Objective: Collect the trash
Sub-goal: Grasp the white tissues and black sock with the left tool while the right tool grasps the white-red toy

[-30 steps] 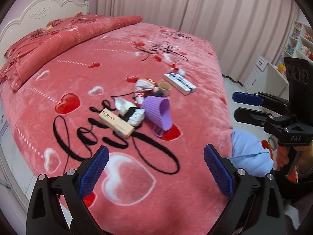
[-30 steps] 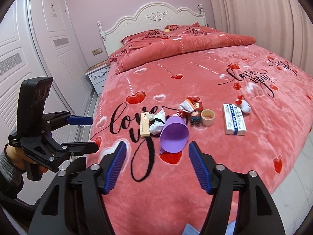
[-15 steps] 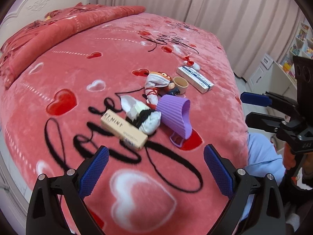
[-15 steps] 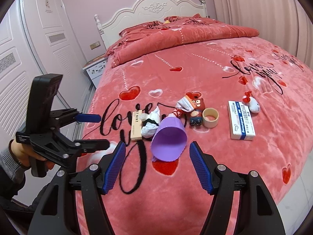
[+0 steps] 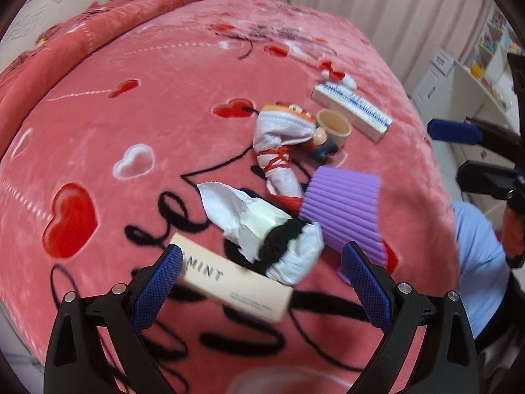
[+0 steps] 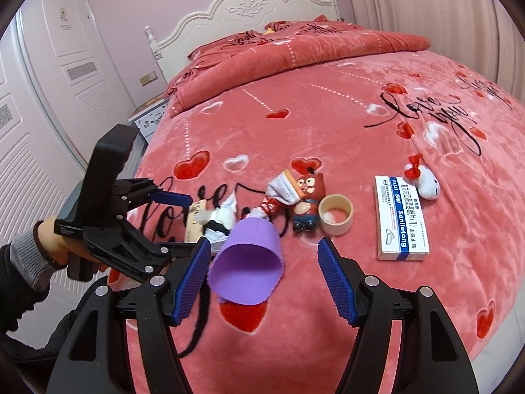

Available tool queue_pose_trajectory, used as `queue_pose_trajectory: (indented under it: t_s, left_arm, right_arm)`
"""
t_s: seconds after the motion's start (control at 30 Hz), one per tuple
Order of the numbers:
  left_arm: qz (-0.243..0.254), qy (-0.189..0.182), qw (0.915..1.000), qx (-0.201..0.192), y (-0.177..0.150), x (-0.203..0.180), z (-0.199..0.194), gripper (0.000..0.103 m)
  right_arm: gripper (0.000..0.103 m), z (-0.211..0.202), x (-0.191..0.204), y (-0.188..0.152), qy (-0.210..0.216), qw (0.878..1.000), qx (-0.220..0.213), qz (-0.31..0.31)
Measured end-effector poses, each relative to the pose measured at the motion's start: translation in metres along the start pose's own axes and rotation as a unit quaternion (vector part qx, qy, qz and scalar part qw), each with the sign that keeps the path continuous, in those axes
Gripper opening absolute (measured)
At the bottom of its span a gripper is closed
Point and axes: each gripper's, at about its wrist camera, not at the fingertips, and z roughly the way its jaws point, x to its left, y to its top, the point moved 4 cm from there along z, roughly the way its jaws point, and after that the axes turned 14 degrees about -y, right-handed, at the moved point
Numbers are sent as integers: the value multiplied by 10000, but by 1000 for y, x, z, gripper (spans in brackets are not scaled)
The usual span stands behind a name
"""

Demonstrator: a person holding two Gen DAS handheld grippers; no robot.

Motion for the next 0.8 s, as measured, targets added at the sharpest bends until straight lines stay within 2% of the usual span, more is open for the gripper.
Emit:
queue_pose_trajectory:
  t_s: [0.03,0.37,0.47,0.53,0.63,0.67,0.77,0.8]
  left_arm:
    - [18,-50,10000,71,1,2,4,89]
    - [477,-349,9974,416,10,9,31,88]
    - [684,-337,9959,491,12,5,40,78]
    - [705,-443,9955,463,13,6,39,59]
    - [560,-601,9958,392,12,12,33,56]
    - [528,-630,9959,378,12,14,33,56]
    - [349,-775,9959,299,9,22,29,55]
    - [313,-804,9959,276,9,24,28,55]
  right_arm:
    - [68,3,-1,0,-1,10000,22,12]
    - [68,36,2,12,219,9997,142,6]
    - [68,45,6,21,267,9995,140,-45]
    - [68,52,9,27,278,9995,149,-84]
    - [67,65,15,37,214,9992,123,-309]
    - [66,69,16,40,184,9991,128,-366]
    - [51,86,18,49,180,9981,213,-547]
    - [50,92,20,51,124,9975,224,-652]
